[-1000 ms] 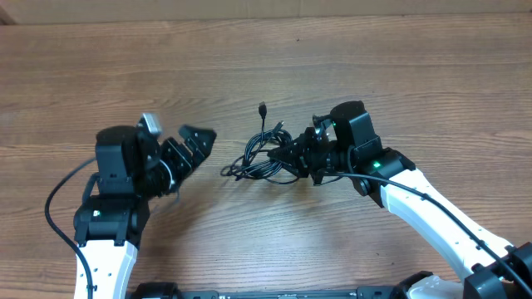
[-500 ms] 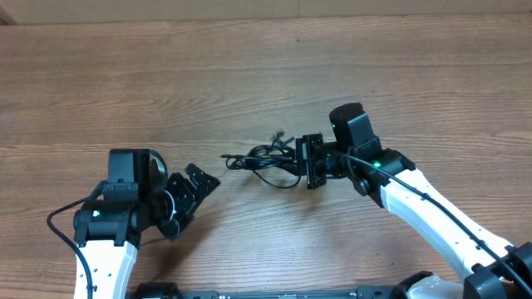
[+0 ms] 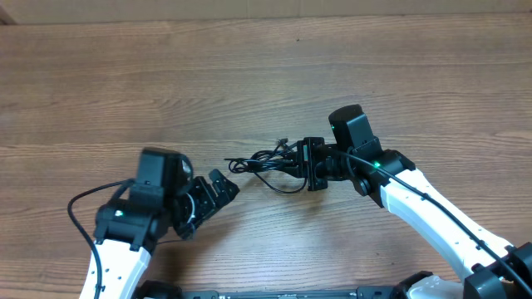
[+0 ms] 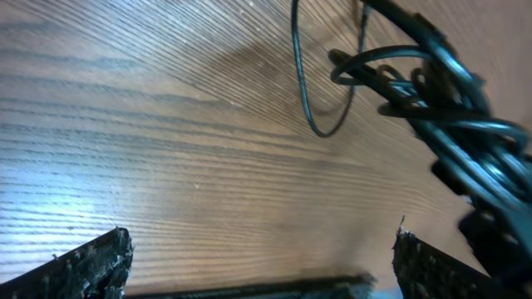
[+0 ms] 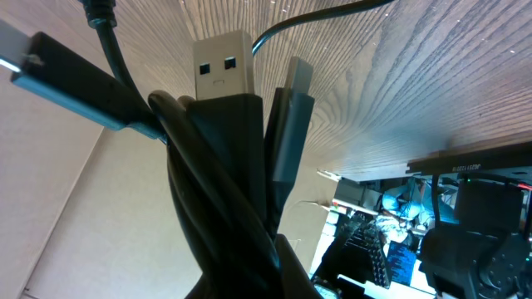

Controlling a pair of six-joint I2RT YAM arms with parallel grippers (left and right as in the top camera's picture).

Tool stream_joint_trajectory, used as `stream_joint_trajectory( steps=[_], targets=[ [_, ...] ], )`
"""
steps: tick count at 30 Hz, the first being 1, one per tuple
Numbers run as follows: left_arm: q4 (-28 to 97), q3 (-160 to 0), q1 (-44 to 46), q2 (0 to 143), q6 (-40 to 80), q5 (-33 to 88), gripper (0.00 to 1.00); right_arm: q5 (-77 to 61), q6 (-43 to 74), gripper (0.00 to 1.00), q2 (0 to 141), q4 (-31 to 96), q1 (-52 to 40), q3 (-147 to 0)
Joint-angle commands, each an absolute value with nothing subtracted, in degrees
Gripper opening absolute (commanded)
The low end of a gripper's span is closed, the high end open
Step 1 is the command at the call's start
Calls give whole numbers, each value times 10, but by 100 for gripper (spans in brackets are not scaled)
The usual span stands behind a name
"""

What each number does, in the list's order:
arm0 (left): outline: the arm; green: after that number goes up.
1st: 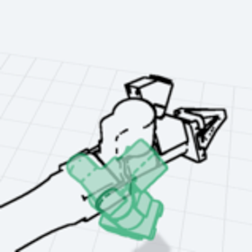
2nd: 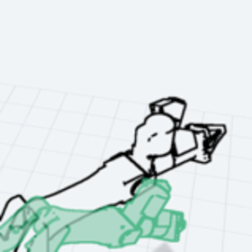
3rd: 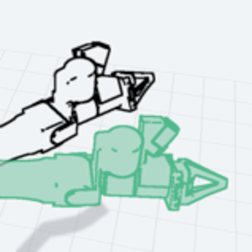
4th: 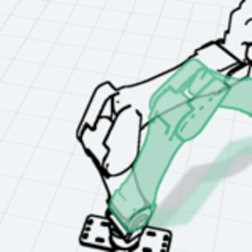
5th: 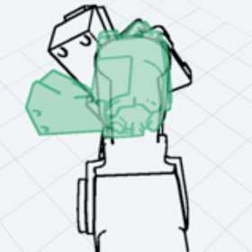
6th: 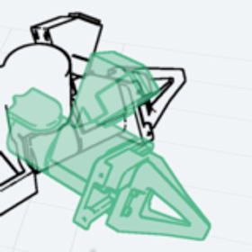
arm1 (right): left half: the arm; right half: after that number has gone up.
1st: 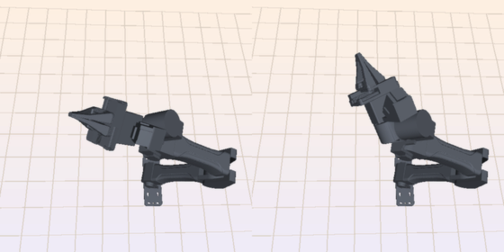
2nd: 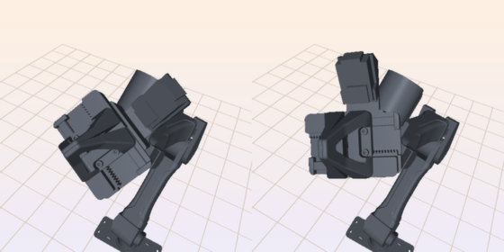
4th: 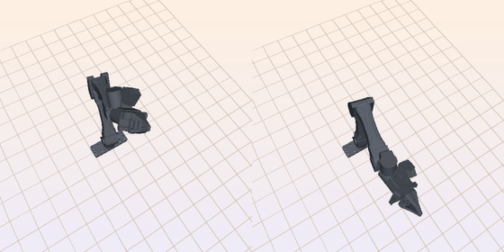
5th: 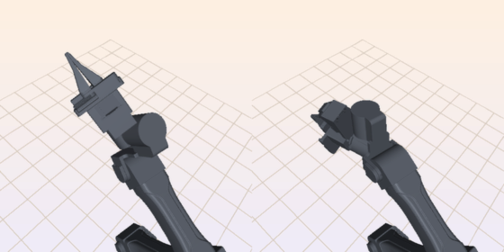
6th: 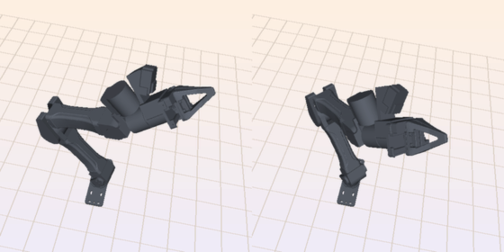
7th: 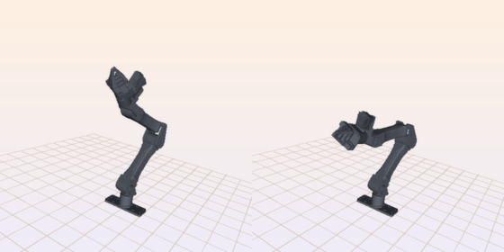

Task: Untangle cables
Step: 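Move the left gripper back toward the cable held by the right gripper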

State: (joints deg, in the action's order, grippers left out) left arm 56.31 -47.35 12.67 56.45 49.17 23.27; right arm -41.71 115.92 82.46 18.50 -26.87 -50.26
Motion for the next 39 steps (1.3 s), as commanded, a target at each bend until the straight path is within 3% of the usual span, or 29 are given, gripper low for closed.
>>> stream_joint_trajectory(
  steps=[1,12,24,39],
  targets=[
    [548,-469,178,566,546,133,99,-421,1207,4,814,182,-266,-515],
    [419,-433,301,606,648,-1,99,-421,1204,4,813,182,-266,-515],
    [287,-433,304,663,674,-83,100,-422,1200,4,813,187,-266,-515],
    [247,-433,304,692,697,-126,99,-493,1200,4,813,186,-266,-515]
  ],
)
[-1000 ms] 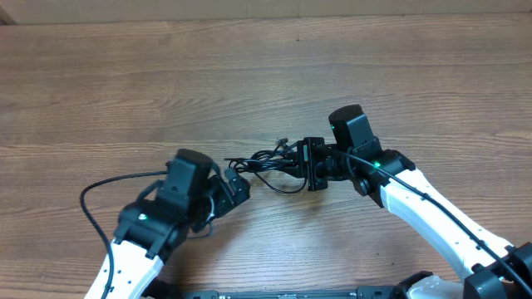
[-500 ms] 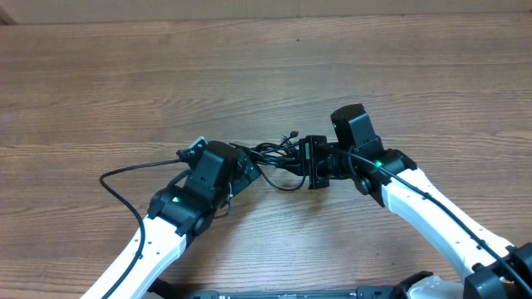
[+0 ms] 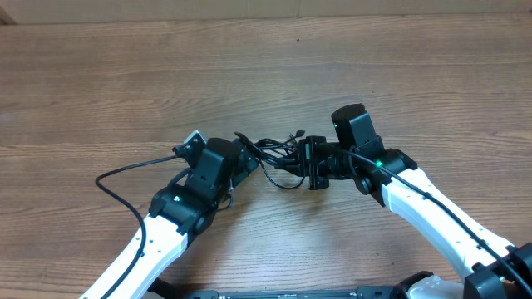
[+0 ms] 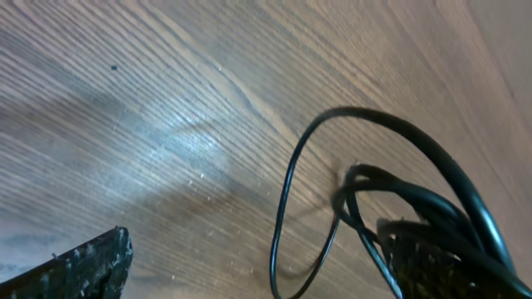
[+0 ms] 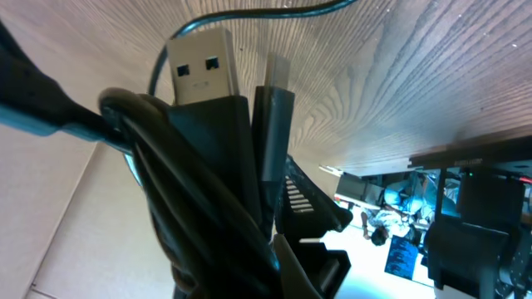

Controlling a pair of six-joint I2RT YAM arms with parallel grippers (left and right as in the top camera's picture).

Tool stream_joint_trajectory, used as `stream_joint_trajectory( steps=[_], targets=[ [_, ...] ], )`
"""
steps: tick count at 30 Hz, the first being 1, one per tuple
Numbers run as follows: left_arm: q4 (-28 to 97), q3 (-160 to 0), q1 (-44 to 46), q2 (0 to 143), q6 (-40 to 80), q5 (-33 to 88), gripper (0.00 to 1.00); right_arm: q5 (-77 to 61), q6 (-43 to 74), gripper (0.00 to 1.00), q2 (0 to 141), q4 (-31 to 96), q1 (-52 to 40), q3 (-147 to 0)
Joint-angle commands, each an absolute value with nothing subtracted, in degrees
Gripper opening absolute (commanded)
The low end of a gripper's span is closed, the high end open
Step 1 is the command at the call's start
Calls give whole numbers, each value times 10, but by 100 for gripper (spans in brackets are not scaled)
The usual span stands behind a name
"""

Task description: Untangle cables

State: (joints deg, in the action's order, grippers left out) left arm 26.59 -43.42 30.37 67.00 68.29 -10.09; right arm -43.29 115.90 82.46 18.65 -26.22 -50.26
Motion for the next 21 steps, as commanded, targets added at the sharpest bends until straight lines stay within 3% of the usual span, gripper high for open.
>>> stream_joint_trajectory(
  steps=[1,4,6,9,13,16,19,21],
  targets=[
    [240,-433,304,701,697,-124,99,-497,1199,4,813,186,-266,-515],
    [218,-433,304,728,697,-121,100,-503,1197,4,813,186,-266,-515],
    [206,-433,304,743,697,-120,93,-503,1197,4,813,186,-266,-515],
    [203,-433,304,754,696,-122,60,-503,1197,4,813,186,-266,-515],
    [204,-433,304,759,692,-126,29,-506,1195,4,813,186,-266,-515],
    [213,-433,304,761,691,-128,13,-511,1195,4,813,186,-266,-515],
    [224,-433,304,761,672,-137,4,-511,1195,4,813,186,-266,-515],
    [225,-433,304,761,653,-138,4,-511,1195,4,813,186,-266,-515]
  ],
)
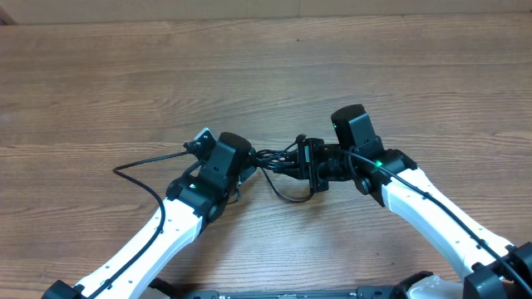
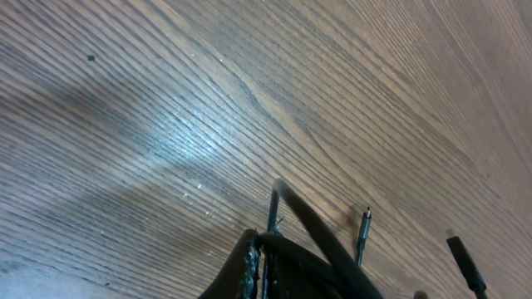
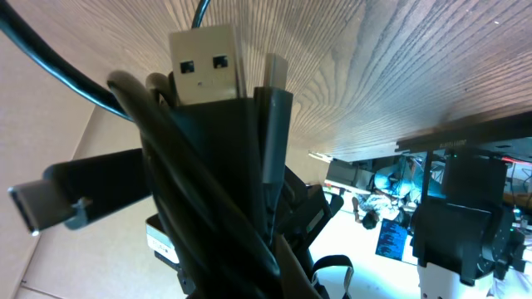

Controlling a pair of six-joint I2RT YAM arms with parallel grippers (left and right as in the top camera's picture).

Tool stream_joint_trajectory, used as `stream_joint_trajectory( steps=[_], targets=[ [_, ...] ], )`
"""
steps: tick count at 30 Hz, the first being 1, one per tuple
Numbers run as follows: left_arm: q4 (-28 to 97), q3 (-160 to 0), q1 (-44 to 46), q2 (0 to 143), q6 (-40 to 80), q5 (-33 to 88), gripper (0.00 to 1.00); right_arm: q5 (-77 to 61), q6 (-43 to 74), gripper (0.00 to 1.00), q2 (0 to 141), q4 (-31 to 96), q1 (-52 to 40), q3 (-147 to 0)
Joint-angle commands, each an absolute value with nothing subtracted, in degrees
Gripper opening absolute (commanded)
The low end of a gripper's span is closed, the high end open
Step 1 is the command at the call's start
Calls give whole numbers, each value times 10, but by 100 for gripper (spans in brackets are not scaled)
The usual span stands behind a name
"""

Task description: Untangle cables

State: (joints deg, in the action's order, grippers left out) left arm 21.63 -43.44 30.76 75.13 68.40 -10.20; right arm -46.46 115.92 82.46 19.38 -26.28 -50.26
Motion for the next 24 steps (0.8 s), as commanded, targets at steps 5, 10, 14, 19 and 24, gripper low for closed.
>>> stream_joint_trajectory(
  steps=[5,10,14,19,24],
  targets=[
    [256,-437,302,748,616,-114,4,-467,1195,4,813,186,-266,-515],
    [349,-471,278,695,528,-68,4,-295,1147,4,813,191,-266,-515],
    [467,-517,239,639,474,-48,4,-178,1056,4,813,190,-266,-515],
    [578,-557,196,594,402,-40,9,-125,1015,4,813,202,-266,-515],
    [580,-557,189,596,429,-11,16,-133,1015,4,813,203,-266,-515]
  ],
)
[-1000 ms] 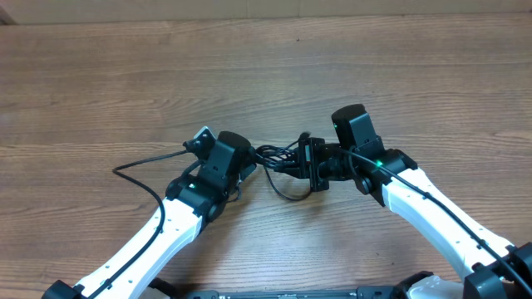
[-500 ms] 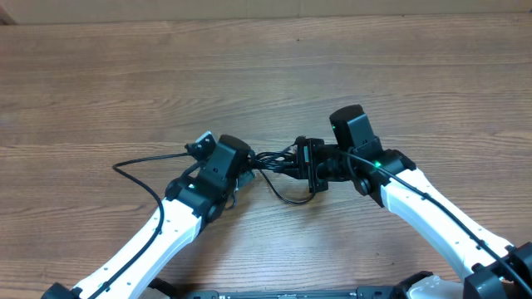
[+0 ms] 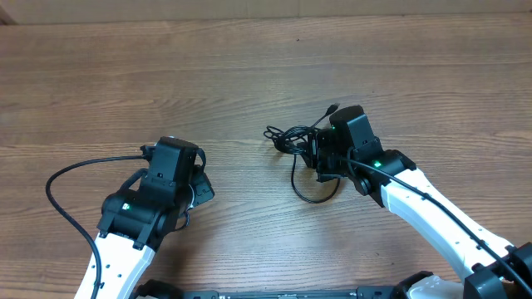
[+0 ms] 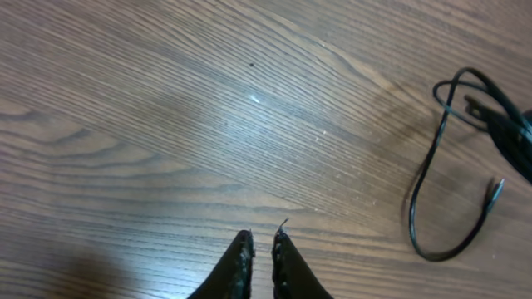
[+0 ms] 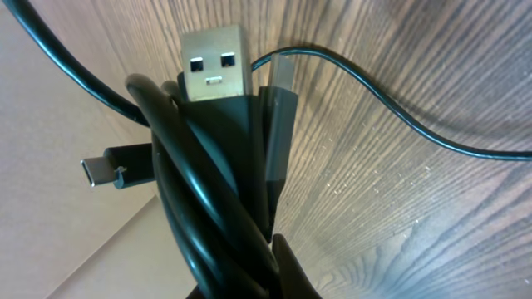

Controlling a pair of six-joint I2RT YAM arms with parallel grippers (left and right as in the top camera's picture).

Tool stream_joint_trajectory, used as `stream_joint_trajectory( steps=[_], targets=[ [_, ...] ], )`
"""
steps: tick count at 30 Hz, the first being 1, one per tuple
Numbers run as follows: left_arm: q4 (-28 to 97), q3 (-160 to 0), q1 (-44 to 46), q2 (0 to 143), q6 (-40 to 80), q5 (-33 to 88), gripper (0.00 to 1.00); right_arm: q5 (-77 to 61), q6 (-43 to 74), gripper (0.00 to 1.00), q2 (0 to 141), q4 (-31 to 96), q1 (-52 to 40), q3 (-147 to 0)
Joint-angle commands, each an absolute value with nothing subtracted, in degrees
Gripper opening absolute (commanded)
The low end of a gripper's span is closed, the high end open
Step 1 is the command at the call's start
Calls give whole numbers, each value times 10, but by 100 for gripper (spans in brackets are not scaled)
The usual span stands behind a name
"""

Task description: Untangle cables

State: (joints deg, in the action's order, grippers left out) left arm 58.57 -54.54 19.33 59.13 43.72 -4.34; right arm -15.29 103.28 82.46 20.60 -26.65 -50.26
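Observation:
A bundle of black cables [image 3: 291, 137] hangs knotted in my right gripper [image 3: 317, 158], which is shut on it. One thin loop [image 3: 312, 189] droops from it onto the table. In the right wrist view the bundle [image 5: 208, 191] fills the frame, with a silver USB-A plug [image 5: 214, 62] on top and a smaller plug [image 5: 104, 170] sticking out left. My left gripper [image 3: 199, 188] sits well to the left of the bundle. Its fingers [image 4: 241, 253] are shut with nothing between them, and the loop [image 4: 440, 166] lies far to their right.
The wooden table [image 3: 266, 66] runs under everything. The left arm's own black lead [image 3: 66, 178] curves over the table at the left. A pale wall edge [image 5: 50, 166] shows behind the bundle in the right wrist view.
My left gripper was shut at the bundle's left strands; now it sits far left, shut and empty. The right gripper still grips the bundle, now slightly farther back with a loop hanging down.
At first my left gripper stood open to the left of the bundle held by the right gripper. Then it was open at the bundle's left end, then shut among the strands there. Now it is back at the left with nothing in it.

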Motion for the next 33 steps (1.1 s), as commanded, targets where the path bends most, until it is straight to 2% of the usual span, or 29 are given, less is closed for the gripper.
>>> stream_joint_trajectory(
  steps=[1,2,5,6,8,10,11,12,13,18,20,27,33],
  targets=[
    [573,-556,189,599,453,6,20,-143,1015,4,813,203,-266,-515],
    [566,-556,190,604,474,23,25,-155,1015,4,813,203,-266,-515],
    [543,-554,196,628,512,64,71,-213,1015,4,813,188,-266,-515],
    [538,-554,198,638,515,73,82,-234,1015,4,813,182,-266,-515],
    [535,-554,202,661,515,92,89,-287,1020,4,813,158,-266,-515],
    [535,-554,203,682,515,109,90,-325,1020,4,813,125,-266,-515],
    [535,-554,203,692,514,116,87,-337,1020,4,813,114,-266,-515],
    [533,-554,203,700,513,117,78,-343,1030,4,813,103,-266,-515],
    [530,-554,203,707,506,117,73,-345,1056,4,813,100,-266,-515],
    [509,-554,203,711,477,137,63,-364,1200,4,813,113,-266,-515],
    [502,-554,203,711,478,138,63,-382,1239,4,813,128,-266,-515],
    [456,-552,226,712,514,136,70,-420,1239,4,814,163,-266,-515],
    [430,-551,298,712,598,-10,71,-449,1239,4,813,168,-266,-515]
  ],
)
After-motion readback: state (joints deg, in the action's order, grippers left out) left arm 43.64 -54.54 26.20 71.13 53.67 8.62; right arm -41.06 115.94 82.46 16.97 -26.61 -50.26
